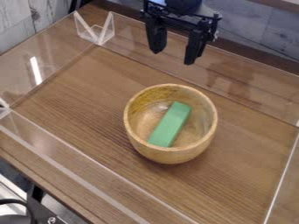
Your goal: Move green stick from inside the wooden bowl to the table next to it
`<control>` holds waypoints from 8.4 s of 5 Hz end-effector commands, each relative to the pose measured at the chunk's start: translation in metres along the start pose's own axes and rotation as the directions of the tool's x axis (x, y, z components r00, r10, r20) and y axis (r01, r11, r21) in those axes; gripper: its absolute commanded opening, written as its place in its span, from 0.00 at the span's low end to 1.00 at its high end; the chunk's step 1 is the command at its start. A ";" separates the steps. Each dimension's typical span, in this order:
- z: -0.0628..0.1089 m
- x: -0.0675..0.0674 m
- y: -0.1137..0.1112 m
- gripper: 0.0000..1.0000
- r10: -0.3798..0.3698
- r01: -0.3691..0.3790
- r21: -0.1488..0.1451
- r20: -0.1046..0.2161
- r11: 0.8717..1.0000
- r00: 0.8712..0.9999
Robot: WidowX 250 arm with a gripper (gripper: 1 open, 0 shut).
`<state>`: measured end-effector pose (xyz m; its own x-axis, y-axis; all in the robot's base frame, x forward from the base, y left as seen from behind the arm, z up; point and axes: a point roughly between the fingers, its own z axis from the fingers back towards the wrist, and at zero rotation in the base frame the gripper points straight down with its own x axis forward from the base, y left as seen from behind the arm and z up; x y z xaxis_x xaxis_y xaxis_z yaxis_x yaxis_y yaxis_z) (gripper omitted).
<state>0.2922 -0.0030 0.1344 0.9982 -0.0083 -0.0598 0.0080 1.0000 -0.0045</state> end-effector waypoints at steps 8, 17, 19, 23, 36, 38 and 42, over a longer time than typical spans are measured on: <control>-0.077 -0.037 -0.021 1.00 -0.057 0.056 0.037 0.024 0.998 0.998; -0.070 -0.034 -0.018 1.00 -0.025 0.021 0.040 0.076 0.999 0.997; -0.069 -0.034 -0.018 1.00 -0.019 0.016 0.039 0.086 0.999 0.996; -0.091 -0.034 -0.017 1.00 -0.016 0.012 0.051 0.085 0.999 0.996; -0.084 -0.030 -0.005 0.00 0.051 -0.050 -0.014 0.079 0.999 0.996; -0.080 -0.028 -0.003 0.00 0.062 -0.060 -0.027 0.079 0.998 0.995; -0.055 -0.025 0.009 0.00 0.106 -0.099 -0.066 0.107 0.993 0.989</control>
<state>0.2550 0.0038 0.0650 0.9954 0.0945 -0.0182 -0.0955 0.9935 -0.0614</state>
